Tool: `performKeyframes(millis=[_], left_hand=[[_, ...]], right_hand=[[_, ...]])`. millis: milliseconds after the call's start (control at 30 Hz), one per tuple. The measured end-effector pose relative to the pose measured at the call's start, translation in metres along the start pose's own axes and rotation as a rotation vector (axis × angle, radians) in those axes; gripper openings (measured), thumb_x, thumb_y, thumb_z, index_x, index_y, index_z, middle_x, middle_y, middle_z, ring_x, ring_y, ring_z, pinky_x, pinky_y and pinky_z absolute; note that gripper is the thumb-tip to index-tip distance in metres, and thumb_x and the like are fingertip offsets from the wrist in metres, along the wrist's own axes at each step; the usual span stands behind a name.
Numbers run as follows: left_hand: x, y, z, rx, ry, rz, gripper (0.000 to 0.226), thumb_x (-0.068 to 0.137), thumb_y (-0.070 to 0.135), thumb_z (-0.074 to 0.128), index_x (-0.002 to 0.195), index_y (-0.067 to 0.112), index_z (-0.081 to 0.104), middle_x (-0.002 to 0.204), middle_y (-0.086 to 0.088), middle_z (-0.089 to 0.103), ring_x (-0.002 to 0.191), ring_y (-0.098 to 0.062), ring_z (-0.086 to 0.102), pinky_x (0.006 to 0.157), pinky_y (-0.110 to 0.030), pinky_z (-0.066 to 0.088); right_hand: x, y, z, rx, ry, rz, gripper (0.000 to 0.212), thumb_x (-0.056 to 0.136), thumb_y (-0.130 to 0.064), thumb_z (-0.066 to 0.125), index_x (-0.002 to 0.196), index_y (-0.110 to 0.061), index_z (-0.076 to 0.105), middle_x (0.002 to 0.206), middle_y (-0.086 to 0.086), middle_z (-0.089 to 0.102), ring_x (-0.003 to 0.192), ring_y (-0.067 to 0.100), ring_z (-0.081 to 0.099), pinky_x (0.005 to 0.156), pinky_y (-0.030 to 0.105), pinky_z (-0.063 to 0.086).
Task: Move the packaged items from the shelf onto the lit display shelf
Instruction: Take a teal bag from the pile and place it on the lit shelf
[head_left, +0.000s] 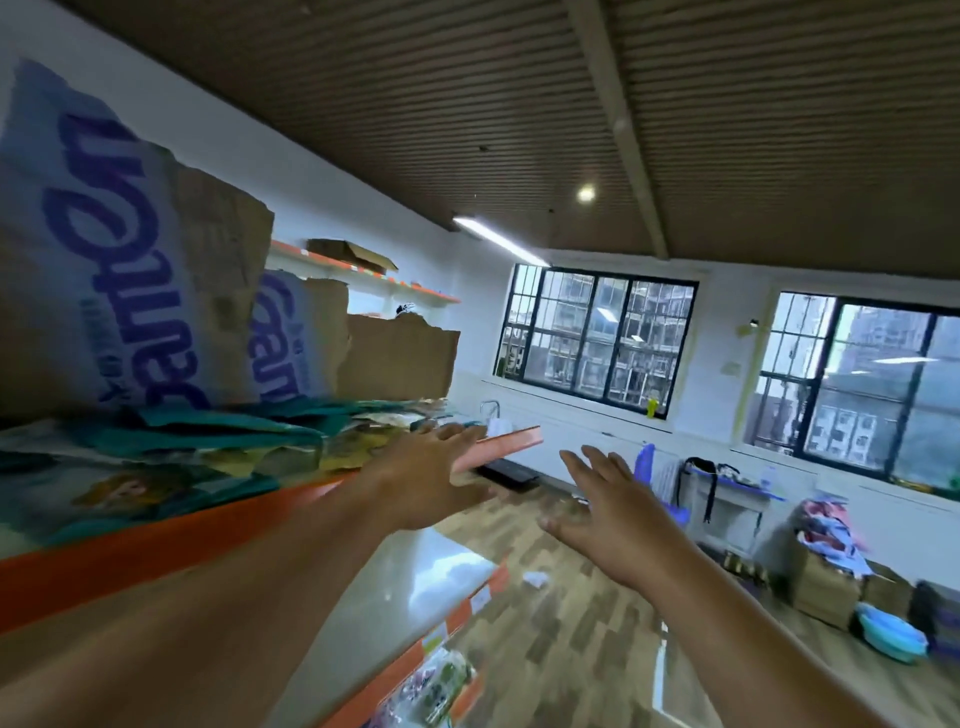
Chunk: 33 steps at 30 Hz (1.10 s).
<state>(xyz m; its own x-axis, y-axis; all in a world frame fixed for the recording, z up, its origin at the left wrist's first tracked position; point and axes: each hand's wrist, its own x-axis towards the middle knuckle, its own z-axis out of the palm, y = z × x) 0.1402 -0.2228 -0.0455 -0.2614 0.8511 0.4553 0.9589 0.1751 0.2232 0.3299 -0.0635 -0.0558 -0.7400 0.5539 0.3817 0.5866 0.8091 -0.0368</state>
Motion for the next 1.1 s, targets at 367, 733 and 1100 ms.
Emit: performKeyframes(millis=[367, 733, 1100], left_hand=[[0.117, -0.075, 0.018, 0.179, 0.035, -0.142, 0.080, 0.088, 0.072, 0.056, 0.157, 0.041, 0.029, 0.162, 0.009, 0.037, 0.146, -0.021, 0.037, 0.115, -0.043, 0.038], [0.177, -0.112, 0.013, 0.326, 0.030, -0.353, 0.069, 0.091, 0.064, 0.061, 0.151, 0.037, 0.043, 0.155, 0.003, 0.048, 0.134, -0.020, 0.050, 0.104, -0.034, 0.042], [0.259, -0.129, 0.099, 0.647, -0.063, -0.376, 0.040, 0.086, 0.053, 0.063, 0.121, 0.034, 0.067, 0.116, 0.008, 0.070, 0.099, -0.015, 0.062, 0.090, -0.039, 0.048]], right_hand=[[0.126, 0.014, 0.041, 0.083, 0.052, -0.124, 0.084, 0.090, -0.066, 0.054, 0.159, -0.035, 0.016, 0.167, -0.006, 0.009, 0.154, 0.019, 0.005, 0.122, 0.042, 0.022], [0.254, 0.023, 0.106, 0.154, 0.109, -0.296, 0.073, 0.094, -0.053, 0.059, 0.155, -0.032, 0.028, 0.163, 0.000, 0.027, 0.150, 0.026, 0.023, 0.114, 0.045, 0.035], [0.397, 0.053, 0.163, 0.266, 0.095, -0.572, 0.041, 0.081, -0.036, 0.077, 0.117, -0.030, 0.060, 0.124, -0.005, 0.058, 0.110, 0.017, 0.056, 0.089, 0.034, 0.053]])
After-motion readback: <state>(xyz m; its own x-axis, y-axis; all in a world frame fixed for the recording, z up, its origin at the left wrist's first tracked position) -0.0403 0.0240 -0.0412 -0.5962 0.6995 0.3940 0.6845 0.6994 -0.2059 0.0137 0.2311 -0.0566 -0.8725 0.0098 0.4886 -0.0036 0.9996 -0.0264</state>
